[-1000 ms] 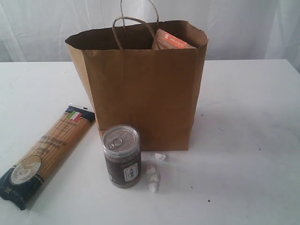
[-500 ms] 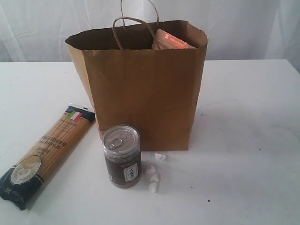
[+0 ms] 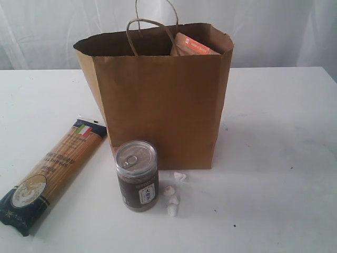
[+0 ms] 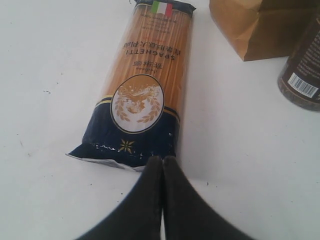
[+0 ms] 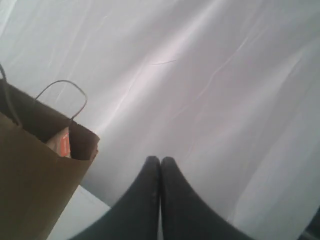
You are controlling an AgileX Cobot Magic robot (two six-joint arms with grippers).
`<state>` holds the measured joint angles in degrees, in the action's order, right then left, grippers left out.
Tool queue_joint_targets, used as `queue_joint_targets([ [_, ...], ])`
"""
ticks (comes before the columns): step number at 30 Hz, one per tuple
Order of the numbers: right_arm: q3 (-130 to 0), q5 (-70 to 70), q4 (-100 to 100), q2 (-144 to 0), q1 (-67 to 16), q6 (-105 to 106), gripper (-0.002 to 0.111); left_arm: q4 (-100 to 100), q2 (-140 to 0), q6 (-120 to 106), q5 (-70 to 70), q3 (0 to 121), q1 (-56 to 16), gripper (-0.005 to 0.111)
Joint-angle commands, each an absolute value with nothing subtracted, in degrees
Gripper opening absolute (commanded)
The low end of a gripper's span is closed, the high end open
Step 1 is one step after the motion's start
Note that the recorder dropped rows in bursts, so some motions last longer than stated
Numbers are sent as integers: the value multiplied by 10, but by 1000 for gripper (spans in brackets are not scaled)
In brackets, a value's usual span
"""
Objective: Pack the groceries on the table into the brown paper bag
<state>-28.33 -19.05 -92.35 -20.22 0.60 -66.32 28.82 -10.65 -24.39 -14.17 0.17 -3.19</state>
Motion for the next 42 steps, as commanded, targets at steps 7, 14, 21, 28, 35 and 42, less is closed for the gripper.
queue_joint_targets([
  [7,-270,-131,-924,-132,4,-762,0,291,-108,-242,-147,0,-34,0],
  [14,-175,-116,-917,-125,4,-874,0,291,-108,-242,-147,0,-34,0],
  [21,-19,-70,-766,-125,4,-890,0,291,-108,-242,-147,0,-34,0],
  [28,0,-84,-489,-95,4,-556,0,291,-108,-242,-147,0,-34,0],
  [35,0,-87,20,-95,4,45,0,291,-108,-242,-147,0,-34,0],
  [42,0,112,19,-95,6,0,0,291,-108,-242,-147,0,-34,0],
])
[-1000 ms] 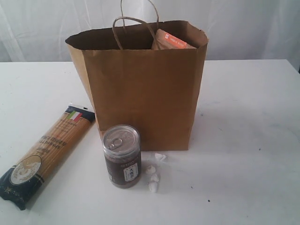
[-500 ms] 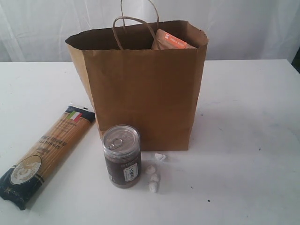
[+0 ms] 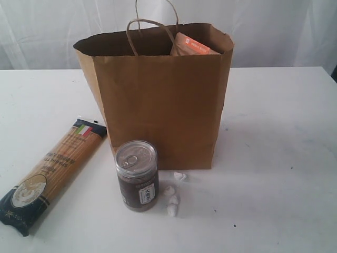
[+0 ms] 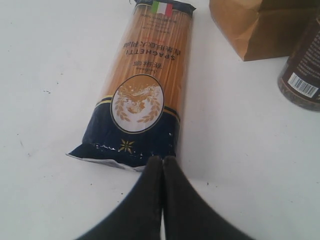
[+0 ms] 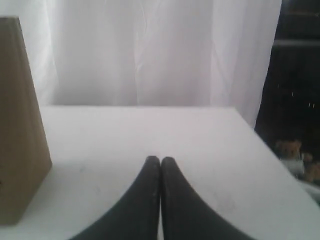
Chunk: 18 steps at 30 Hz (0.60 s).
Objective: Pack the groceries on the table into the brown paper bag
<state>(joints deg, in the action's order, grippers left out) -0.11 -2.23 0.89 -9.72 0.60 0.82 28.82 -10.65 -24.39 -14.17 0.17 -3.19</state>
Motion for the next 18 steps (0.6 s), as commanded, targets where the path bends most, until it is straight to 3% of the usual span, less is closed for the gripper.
queue_joint_targets([
  [1,0,141,19,-95,6,-4,0,291,-108,-242,-147,0,-34,0],
  [18,0,127,19,-95,6,-4,0,291,-108,-242,-147,0,-34,0],
])
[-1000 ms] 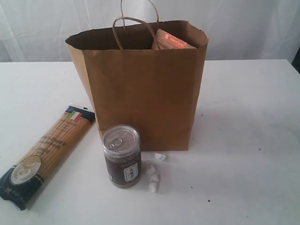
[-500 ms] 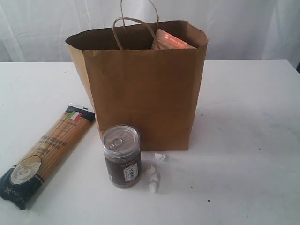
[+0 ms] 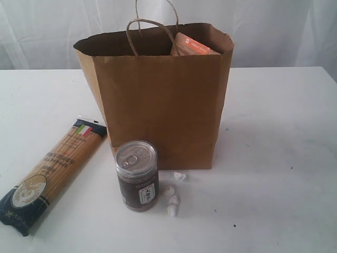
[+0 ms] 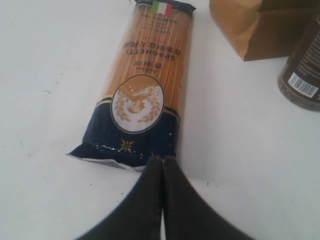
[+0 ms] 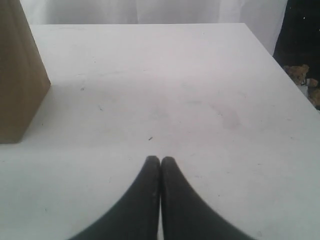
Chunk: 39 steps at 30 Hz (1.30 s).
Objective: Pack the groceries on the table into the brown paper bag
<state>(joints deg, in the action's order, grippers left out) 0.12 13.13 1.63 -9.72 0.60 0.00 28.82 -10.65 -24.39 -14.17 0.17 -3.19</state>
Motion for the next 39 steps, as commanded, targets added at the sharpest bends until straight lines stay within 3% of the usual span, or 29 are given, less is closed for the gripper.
queue_joint_targets([
  [1,0,127,19,-95,6,-4,0,291,-108,-242,-147,0,-34,0],
  [8,0,127,18,-95,6,-4,0,300,-108,-242,-139,0,-34,0],
  [11,0,127,18,-95,6,-4,0,529,-108,-242,-90,0,-34,0],
  [16,0,127,18,-95,6,-4,0,584,-108,-242,-37,0,-34,0],
  [19,0,127,18,-95,6,-4,0,595,-108,-209,177,10,-34,0],
  [22,0,127,18,-95,6,-4,0,517,-109,-158,428,99,-34,0],
  [24,0,127,18,-95,6,-4,0,455,-120,-155,465,148,-34,0],
  [32,0,127,18,-95,6,-4,0,230,-298,-251,434,365,-34,0],
  [39,0,127,18,-95,6,-4,0,211,-525,-414,72,502,-34,0],
])
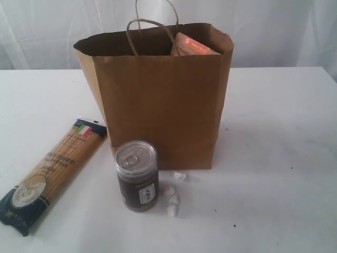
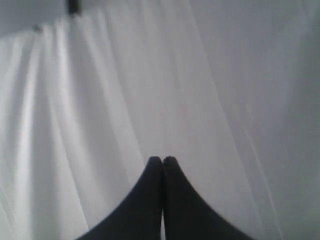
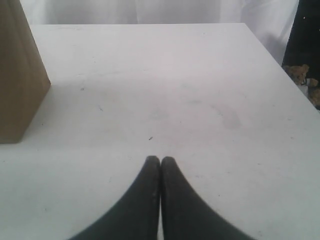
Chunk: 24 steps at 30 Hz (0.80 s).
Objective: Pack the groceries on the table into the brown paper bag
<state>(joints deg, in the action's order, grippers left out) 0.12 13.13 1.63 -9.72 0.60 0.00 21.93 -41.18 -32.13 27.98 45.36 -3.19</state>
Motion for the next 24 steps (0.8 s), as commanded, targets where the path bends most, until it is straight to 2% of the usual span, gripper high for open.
queue_joint_targets([
  [1,0,127,18,-95,6,-4,0,211,-559,-436,29,510,-34,0],
  [5,0,127,18,-95,6,-4,0,211,-655,-443,-122,528,-34,0],
  [12,0,127,18,-95,6,-4,0,236,-680,-345,-377,534,-34,0],
  [16,0,127,18,-95,6,-4,0,242,-680,-343,-431,534,-34,0],
  [24,0,127,18,-95,6,-4,0,287,-680,-343,-435,518,-34,0],
])
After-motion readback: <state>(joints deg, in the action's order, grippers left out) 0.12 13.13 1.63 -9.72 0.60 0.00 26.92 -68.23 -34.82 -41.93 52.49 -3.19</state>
